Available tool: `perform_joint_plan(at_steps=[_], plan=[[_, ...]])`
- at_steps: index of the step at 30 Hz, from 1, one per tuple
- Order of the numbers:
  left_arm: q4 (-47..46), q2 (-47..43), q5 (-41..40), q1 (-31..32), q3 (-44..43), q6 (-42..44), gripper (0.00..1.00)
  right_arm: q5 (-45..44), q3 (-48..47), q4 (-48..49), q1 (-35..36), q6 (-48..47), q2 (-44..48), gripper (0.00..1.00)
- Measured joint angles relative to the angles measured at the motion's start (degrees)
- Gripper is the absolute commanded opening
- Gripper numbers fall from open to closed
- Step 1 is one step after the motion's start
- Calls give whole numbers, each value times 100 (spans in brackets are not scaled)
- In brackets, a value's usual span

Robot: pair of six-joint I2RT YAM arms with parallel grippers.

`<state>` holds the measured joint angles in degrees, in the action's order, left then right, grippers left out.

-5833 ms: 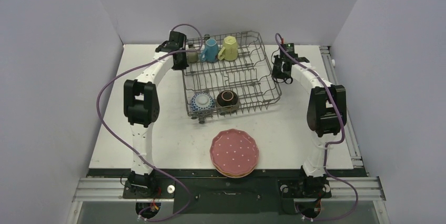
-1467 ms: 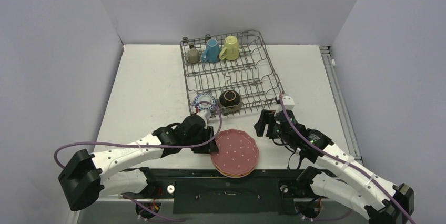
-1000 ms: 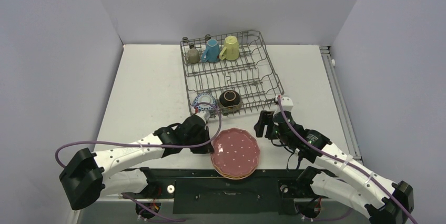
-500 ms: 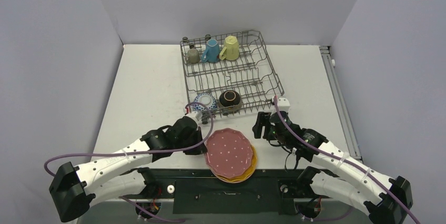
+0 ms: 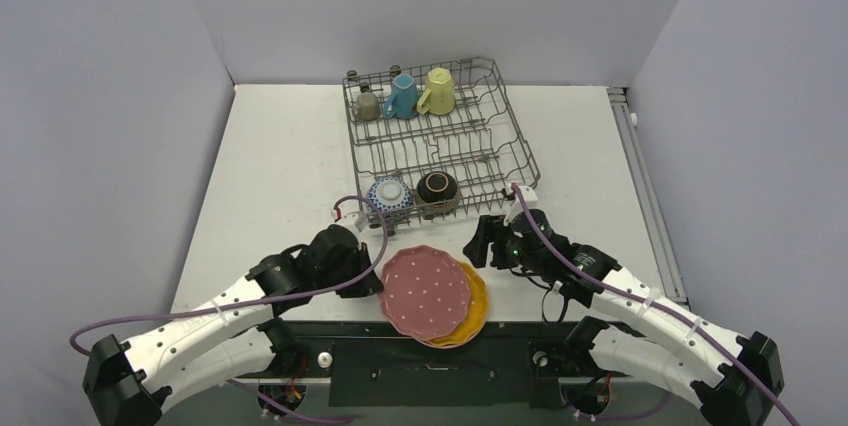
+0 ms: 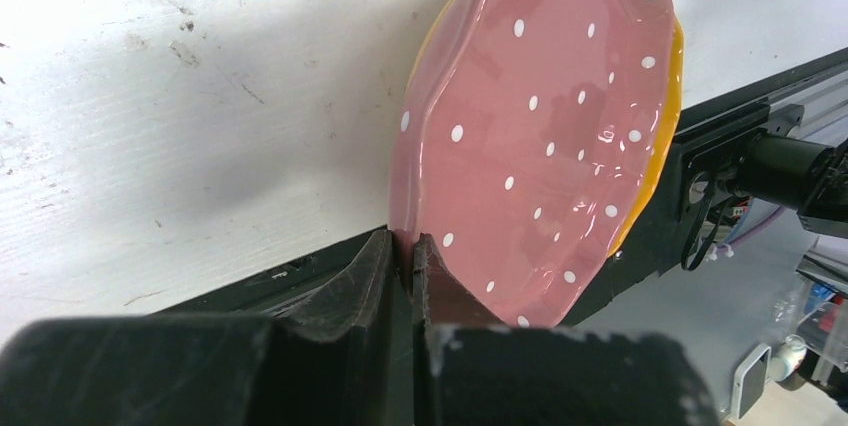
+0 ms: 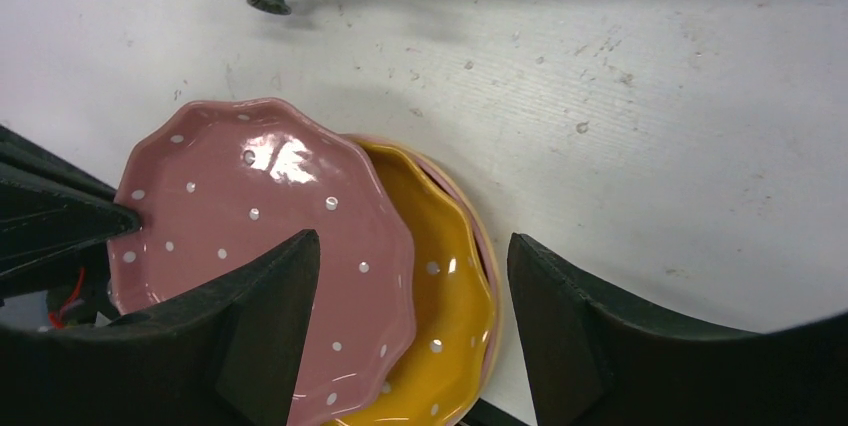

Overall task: Load the mixed dishes into the dish rack
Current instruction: Pick up the plate at the center of the board.

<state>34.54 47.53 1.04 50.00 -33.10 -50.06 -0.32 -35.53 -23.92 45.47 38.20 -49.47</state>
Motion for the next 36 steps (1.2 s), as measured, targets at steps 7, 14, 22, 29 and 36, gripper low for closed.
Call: perform_joint_plan(at_steps=[7,14,22,29,36], plan=[[-2,-214,240,-271,142,-42,0,612,256,170,0,4,-94,64],[-46,-402,424,-476,334,-79,0,1191,608,409,0,116,-109,64],[-199,-518,544,-588,621,-271,0,1722,920,859,2,374,-444,64],[-428,-649,621,-667,918,-396,0,2142,1191,1410,79,697,-863,63],[-608,-651,678,-699,1069,-487,0,2494,1427,2227,114,1108,-1115,58]])
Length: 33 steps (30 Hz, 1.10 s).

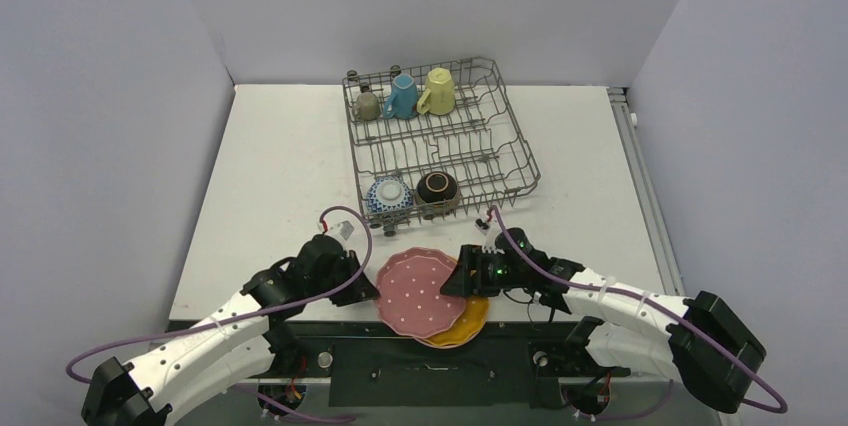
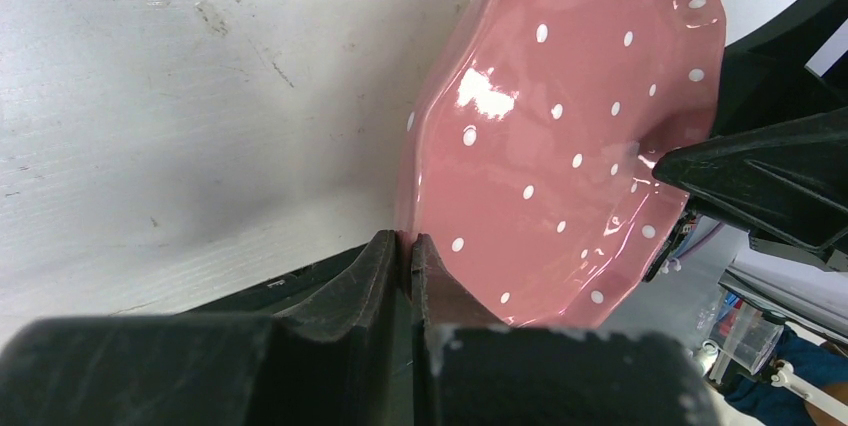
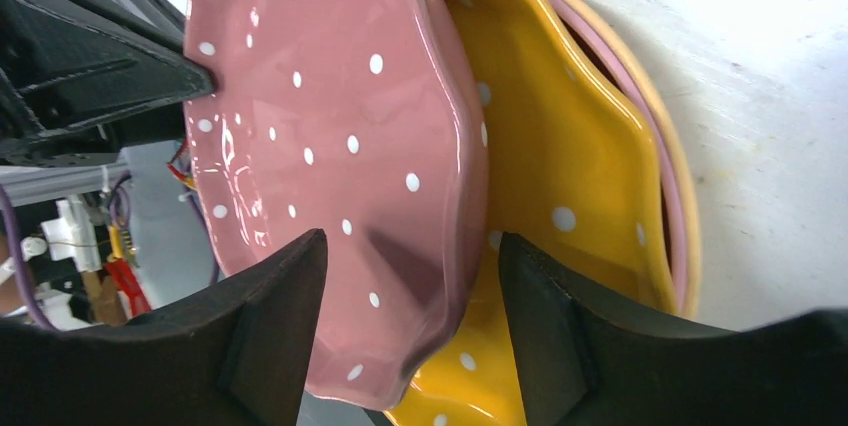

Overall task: Load the mixed dishes into the dish rack
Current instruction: Pick up the plate at the center of the board.

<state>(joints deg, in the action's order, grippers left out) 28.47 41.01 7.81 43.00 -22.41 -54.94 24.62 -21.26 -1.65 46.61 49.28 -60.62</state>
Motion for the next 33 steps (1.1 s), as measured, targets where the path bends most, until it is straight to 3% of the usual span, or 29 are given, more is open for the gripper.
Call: perform_joint_plan(at_steps=[5,13,17,18,28,30,33], plan=[[-149,11,28,-28,98,-17,0,197,175,638,2,348,-190,50],[-234,81,57,-74,225,-13,0,247,466,1279,-7,791,-330,29],[-214,83,52,-85,254,11,0,267,535,1504,-52,1062,-387,11],[-195,90,37,-94,284,17,0,262,535,1609,-61,1174,-387,2],[-177,96,83,-114,297,42,0,216,579,1727,-81,1346,-343,0],[-168,101,83,-114,278,72,9,192,590,1729,-76,1360,-317,0],[-131,107,83,-114,197,129,31,144,608,1731,-70,1351,-201,0]])
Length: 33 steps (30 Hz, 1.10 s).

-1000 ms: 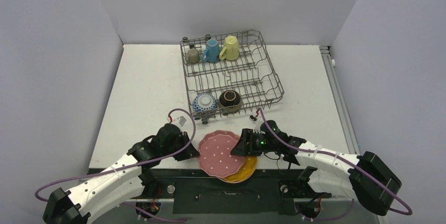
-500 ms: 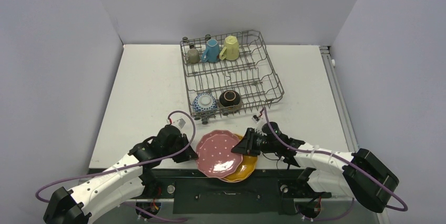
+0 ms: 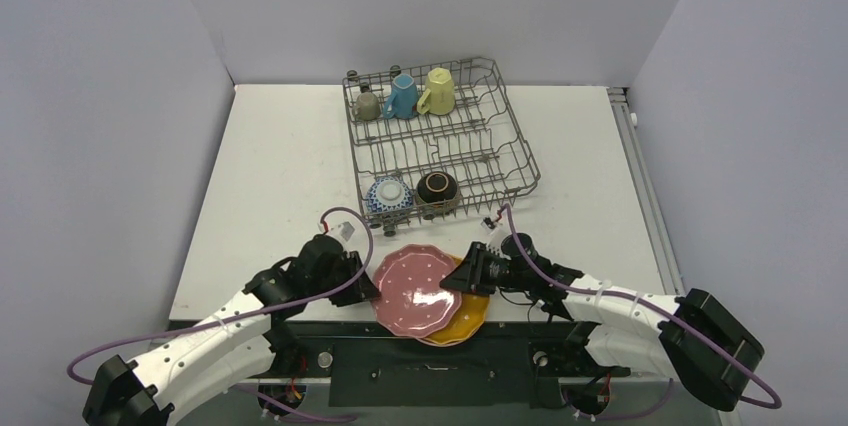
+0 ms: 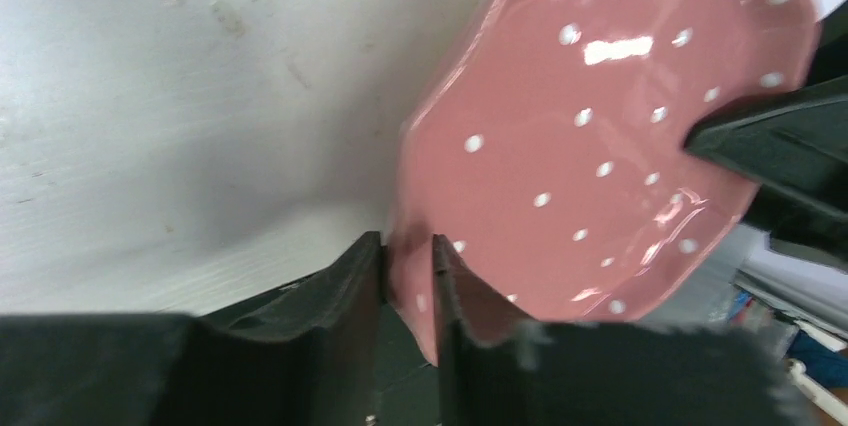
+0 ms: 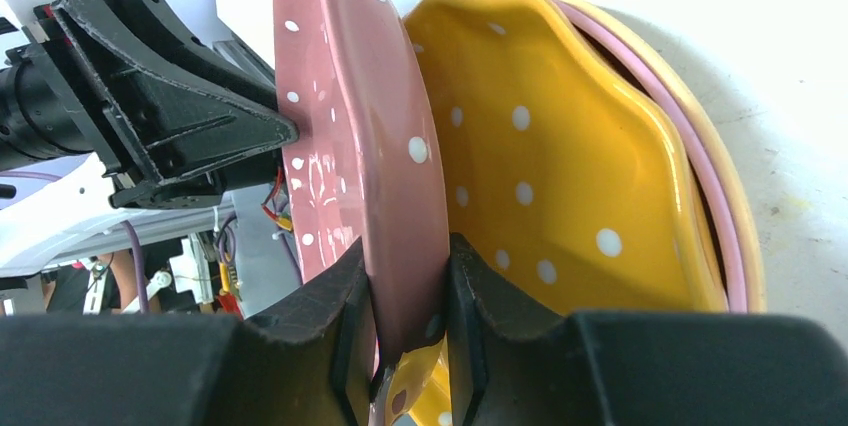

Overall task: Load the mixed dishes into the dish rack
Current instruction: Pick up the plate at the center of the board, then insert the plate into the dish rack.

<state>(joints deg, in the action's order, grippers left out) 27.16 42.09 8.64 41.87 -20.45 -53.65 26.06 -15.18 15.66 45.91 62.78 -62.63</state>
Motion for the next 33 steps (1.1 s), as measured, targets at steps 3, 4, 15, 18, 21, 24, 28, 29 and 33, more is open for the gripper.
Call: perform_joint_plan(at_steps=[3,4,15,18,21,24,28,29,33], plan=[[17,-2,11,4,-212,33,42,-90,0,-37,37,-35,173,0],[20,-4,13,2,-278,50,47,-118,0,-74,35,-39,236,0],[225,-17,-201,-35,-1113,361,75,-289,-382,-1333,-280,-437,1047,0],[367,-17,-275,-70,-1322,503,81,-323,-643,-1672,-481,-581,1172,0],[562,2,-369,-96,-1604,682,86,-334,-931,-1969,-673,-732,1252,0],[748,20,-446,-129,-1930,927,95,-339,-1266,-2317,-861,-914,1294,0],[1010,131,-562,-166,-2437,1303,100,-428,-1849,-2905,-1132,-1222,1314,0],[1069,162,-586,-177,-2557,1412,98,-459,-1985,-3001,-1182,-1298,1314,0],[1259,212,-739,-223,-2938,1818,96,-570,-2503,-3373,-1386,-1552,1292,0]])
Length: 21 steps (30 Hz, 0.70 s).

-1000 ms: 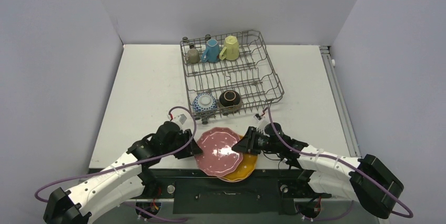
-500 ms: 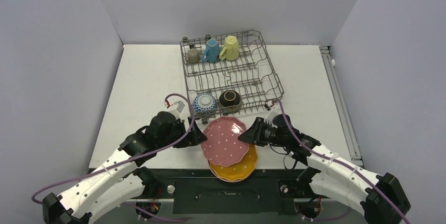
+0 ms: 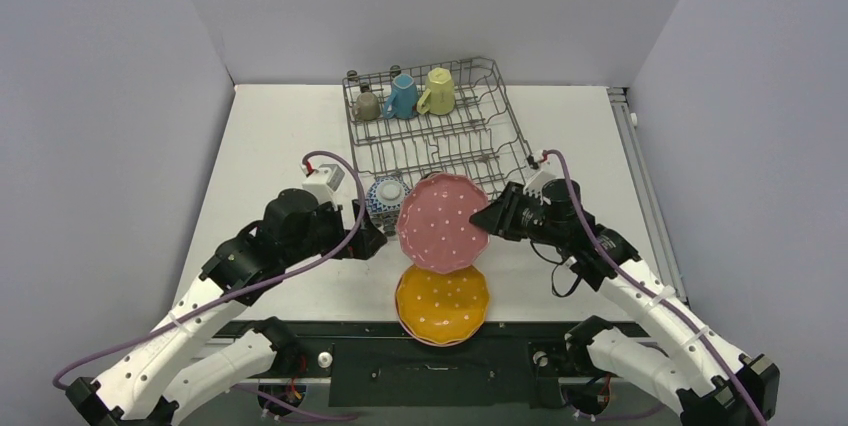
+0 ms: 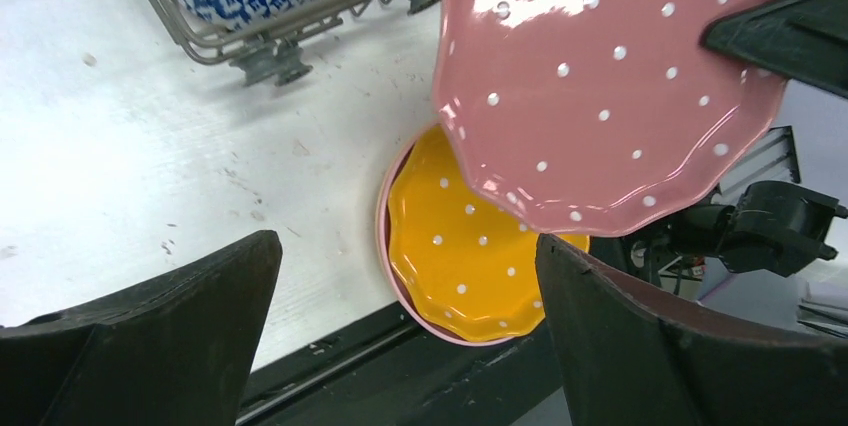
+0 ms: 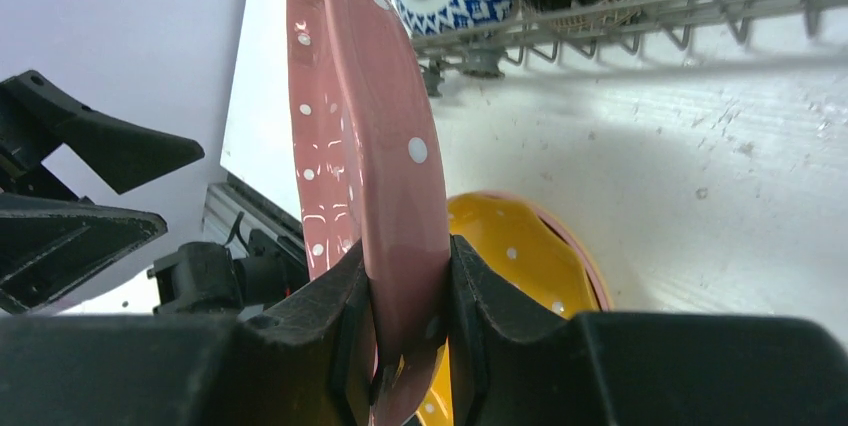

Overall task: Load the mixed dishes into the dish rack
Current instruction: Insert the plate into the dish rack.

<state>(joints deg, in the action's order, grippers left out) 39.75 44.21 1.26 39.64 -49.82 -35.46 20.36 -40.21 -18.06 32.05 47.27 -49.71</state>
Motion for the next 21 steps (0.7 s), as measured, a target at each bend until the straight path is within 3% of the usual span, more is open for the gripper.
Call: perform_joint_plan(at_steps=[9,21], plan=[[223,24,-210,-48,-328,671,96,-120,-1176,-697,-551,-538,-417,0],[-46,-151,-197,-81,-35,1051,96,-498,-2597,-1440,-1156,-1198,-1174,0]])
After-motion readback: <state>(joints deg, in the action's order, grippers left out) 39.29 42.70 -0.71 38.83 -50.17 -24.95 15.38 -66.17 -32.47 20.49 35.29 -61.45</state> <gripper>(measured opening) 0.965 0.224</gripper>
